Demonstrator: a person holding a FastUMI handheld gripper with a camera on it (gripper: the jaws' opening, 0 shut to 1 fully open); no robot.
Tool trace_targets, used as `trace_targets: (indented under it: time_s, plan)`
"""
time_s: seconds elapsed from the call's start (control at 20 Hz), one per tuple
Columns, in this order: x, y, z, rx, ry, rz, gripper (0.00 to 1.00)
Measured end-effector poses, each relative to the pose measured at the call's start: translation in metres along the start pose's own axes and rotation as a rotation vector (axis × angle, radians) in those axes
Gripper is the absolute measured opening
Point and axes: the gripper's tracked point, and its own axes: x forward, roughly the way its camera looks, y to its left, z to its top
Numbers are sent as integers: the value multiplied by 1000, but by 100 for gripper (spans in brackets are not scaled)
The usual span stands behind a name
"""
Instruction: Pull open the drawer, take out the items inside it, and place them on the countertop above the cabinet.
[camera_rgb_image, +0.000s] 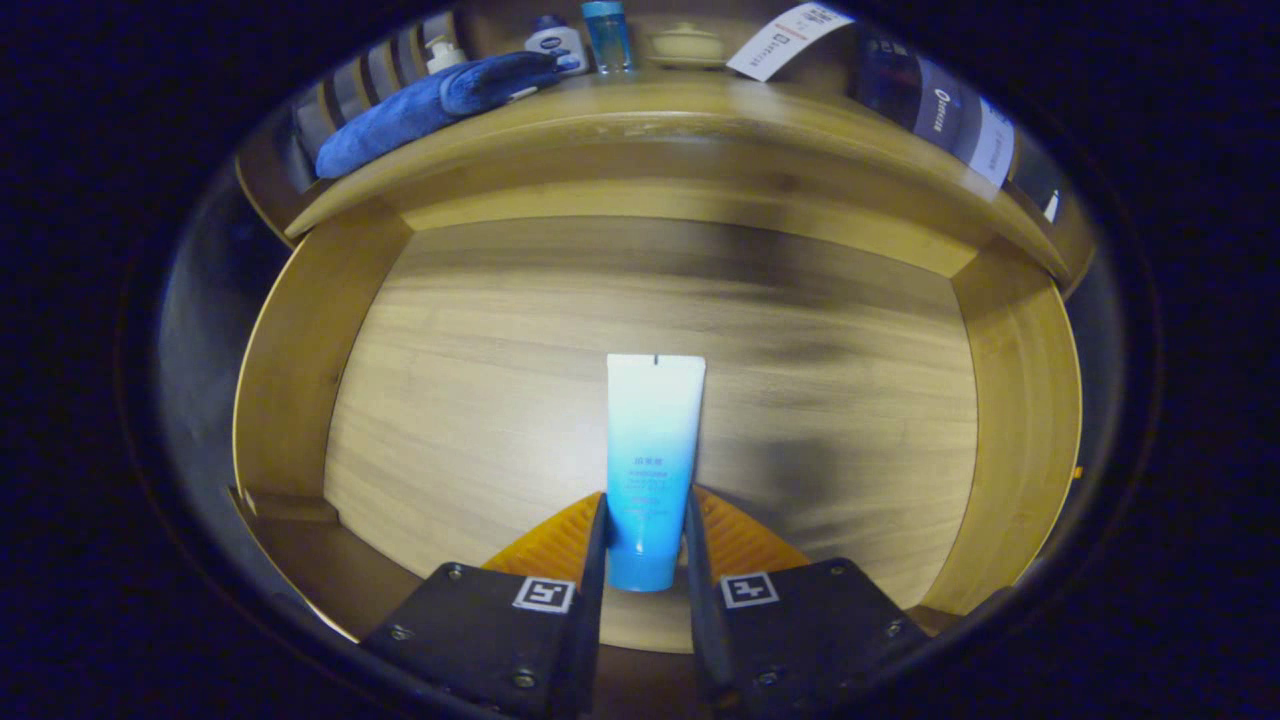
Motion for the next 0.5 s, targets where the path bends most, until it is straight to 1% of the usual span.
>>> trace_targets:
  time_s: [0.1,0.2,0.4,0.5]
  plan:
    - [-12,2,4,-5,-28,22,39]
    - [-26,10,10,12,-62,69,39]
    - [-69,28,25,53,-150,180,38]
    - [-91,30,35,50,-201,202,39]
